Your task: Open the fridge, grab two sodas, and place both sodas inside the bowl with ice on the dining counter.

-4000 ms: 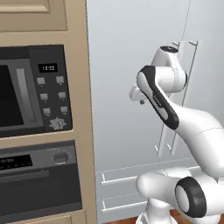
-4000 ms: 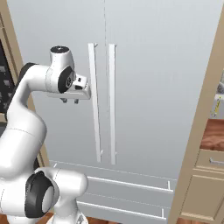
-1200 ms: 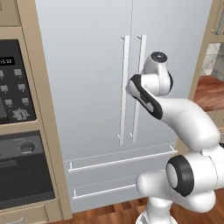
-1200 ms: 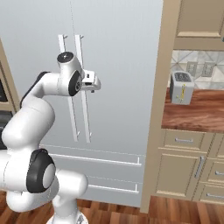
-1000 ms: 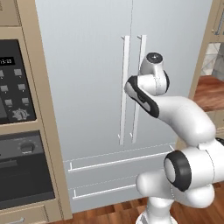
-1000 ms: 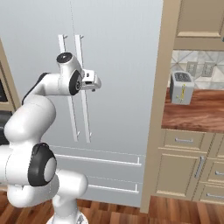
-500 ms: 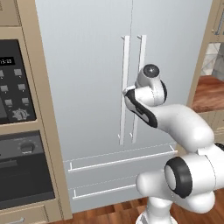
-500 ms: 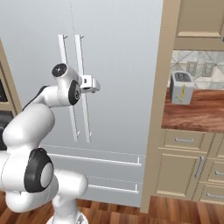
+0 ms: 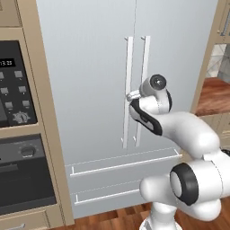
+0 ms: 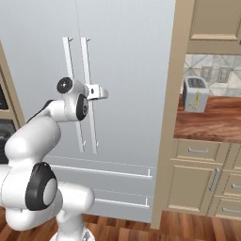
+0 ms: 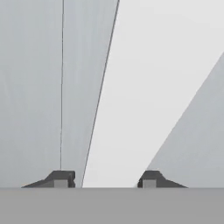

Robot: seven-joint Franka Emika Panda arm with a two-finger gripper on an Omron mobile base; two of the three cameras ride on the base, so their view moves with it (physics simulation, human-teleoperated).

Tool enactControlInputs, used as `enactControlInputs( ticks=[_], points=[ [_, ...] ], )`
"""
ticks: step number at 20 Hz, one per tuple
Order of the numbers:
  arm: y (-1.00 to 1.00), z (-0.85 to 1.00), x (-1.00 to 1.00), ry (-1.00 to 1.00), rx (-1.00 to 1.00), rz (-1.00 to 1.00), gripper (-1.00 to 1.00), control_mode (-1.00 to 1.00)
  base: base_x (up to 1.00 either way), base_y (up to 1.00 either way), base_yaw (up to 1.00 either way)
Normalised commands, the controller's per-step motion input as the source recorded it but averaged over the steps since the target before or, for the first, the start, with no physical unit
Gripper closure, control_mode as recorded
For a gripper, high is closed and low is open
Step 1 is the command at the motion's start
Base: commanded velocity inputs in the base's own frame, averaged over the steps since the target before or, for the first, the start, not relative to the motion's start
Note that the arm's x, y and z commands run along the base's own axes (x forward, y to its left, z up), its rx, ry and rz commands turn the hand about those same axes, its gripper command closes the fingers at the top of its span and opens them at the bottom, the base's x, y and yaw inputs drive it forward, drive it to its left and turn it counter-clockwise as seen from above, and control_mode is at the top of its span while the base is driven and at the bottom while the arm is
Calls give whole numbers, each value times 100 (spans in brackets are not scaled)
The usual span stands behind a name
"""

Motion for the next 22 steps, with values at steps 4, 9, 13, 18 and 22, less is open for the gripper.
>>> enactControlInputs(
  ticks=[4,9,13,18,22],
  points=[
    [0,0,-50,-4,-1,0,100,-100,0,0,0],
    [-15,18,-100,-2,1,0,100,-100,0,0,0],
    [-26,55,-100,0,4,0,100,-100,0,0,0],
    [-43,82,-100,0,4,0,100,-100,0,0,0],
    [-46,34,-62,1,1,0,-100,-100,0,0,0]
  ],
)
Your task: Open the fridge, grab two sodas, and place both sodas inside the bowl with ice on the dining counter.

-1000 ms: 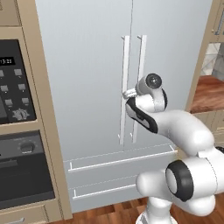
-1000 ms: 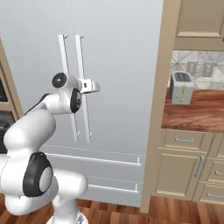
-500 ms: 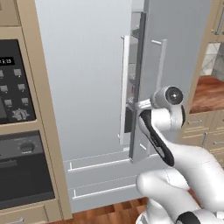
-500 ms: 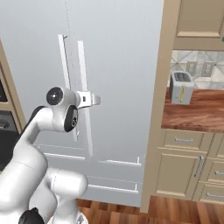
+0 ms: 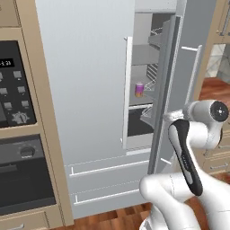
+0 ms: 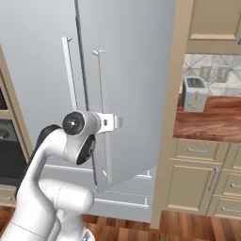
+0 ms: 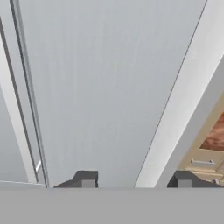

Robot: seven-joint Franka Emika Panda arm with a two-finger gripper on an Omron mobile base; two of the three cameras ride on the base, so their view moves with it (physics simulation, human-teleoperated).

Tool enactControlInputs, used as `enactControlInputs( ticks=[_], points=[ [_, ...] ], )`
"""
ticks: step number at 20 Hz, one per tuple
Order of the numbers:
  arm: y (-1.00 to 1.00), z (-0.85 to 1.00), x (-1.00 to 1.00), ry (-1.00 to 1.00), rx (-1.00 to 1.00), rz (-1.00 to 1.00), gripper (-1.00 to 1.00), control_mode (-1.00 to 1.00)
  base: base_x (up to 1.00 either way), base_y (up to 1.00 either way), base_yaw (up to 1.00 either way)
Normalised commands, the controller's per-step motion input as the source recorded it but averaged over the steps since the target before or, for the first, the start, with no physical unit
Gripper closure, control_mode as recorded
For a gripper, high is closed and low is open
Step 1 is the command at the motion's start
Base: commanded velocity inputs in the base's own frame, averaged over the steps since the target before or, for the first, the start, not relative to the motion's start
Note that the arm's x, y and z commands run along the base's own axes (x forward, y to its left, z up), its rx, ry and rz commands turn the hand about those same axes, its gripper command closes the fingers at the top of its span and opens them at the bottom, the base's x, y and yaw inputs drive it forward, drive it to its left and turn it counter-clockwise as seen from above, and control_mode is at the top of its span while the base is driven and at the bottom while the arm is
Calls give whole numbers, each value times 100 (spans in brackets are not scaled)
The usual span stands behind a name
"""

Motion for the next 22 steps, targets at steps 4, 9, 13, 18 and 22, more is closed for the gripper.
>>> enactControlInputs(
  ticks=[4,9,13,18,22],
  points=[
    [4,-6,-15,8,0,0,-100,-100,0,0,0],
    [23,53,-100,-10,-1,5,-100,-100,0,0,0],
    [49,46,-48,-2,-1,2,-100,-100,0,0,0],
    [73,39,7,7,-7,5,-100,-100,0,0,0],
    [81,25,40,9,-12,2,-100,-100,0,0,0]
  ],
)
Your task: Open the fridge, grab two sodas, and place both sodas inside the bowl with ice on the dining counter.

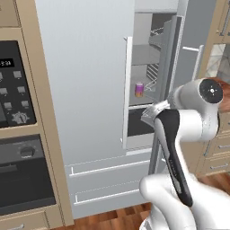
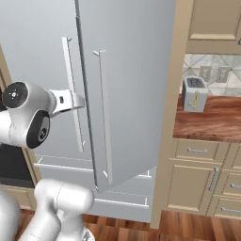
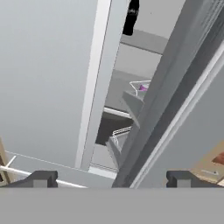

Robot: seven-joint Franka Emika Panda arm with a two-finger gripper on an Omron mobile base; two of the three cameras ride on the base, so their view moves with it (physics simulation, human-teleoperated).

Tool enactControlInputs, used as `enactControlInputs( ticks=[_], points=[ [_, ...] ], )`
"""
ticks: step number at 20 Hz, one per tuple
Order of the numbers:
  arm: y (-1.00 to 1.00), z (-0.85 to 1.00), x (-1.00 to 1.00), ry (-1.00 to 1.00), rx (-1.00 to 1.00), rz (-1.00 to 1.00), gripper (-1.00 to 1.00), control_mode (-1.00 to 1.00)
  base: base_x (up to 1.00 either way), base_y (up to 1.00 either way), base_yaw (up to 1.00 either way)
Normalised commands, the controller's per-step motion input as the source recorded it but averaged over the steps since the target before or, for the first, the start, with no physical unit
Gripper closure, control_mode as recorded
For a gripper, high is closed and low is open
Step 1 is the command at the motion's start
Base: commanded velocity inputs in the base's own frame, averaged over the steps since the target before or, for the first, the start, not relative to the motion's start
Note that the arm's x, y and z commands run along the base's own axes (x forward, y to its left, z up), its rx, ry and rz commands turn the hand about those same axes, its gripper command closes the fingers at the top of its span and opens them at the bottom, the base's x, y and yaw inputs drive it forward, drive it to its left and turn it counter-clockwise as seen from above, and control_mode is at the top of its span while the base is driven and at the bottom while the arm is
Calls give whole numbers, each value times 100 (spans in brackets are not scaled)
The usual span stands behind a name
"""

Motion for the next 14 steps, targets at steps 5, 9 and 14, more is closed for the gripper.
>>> enactControlInputs(
  ticks=[5,9,14],
  points=[
    [62,18,68,6,-16,1,-100,-100,0,0,0],
    [16,3,68,4,-12,-2,-100,-100,0,0,0],
    [0,-5,73,8,-6,-5,-100,-100,0,0,0]
  ],
)
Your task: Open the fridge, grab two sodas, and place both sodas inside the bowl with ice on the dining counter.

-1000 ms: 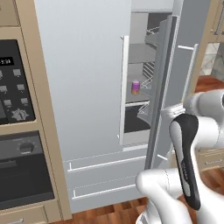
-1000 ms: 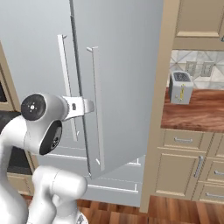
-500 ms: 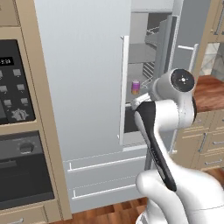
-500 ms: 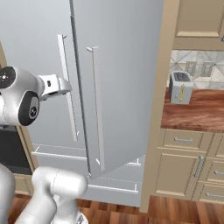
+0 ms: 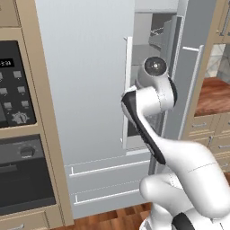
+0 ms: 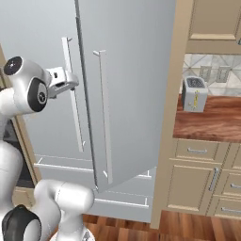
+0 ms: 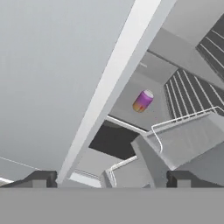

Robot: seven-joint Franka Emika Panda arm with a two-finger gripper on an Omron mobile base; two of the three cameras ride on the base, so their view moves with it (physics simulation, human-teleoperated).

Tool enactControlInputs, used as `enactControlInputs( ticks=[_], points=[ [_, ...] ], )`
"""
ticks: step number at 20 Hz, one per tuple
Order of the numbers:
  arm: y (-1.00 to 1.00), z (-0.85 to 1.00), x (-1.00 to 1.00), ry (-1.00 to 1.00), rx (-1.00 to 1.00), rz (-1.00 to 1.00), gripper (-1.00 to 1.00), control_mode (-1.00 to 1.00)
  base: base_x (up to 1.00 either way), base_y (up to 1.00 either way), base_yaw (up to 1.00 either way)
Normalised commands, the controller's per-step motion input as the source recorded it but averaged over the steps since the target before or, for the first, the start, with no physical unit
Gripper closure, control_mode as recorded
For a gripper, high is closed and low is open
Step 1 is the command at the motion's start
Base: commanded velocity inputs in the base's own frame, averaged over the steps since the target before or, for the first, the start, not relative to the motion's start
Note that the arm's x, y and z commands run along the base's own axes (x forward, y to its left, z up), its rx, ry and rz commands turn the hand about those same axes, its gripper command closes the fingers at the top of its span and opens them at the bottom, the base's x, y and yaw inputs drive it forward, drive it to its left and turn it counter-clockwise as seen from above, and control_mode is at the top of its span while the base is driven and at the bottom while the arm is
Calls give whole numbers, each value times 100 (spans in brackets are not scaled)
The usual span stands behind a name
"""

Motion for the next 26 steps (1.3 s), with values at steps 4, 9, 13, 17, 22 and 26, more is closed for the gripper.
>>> enactControlInputs(
  ticks=[4,9,13,17,22,26],
  points=[
    [1,-37,93,4,-18,-3,-100,-100,0,0,0],
    [-3,-35,81,2,-13,0,-100,-100,0,0,0],
    [-1,-32,83,0,-12,0,-100,-100,0,0,0],
    [-30,-15,40,0,-11,-3,-100,-100,0,0,0],
    [-61,-1,2,2,-2,-10,-100,-100,0,0,0],
    [-73,0,0,5,0,-12,-100,-100,0,0,0]
  ],
)
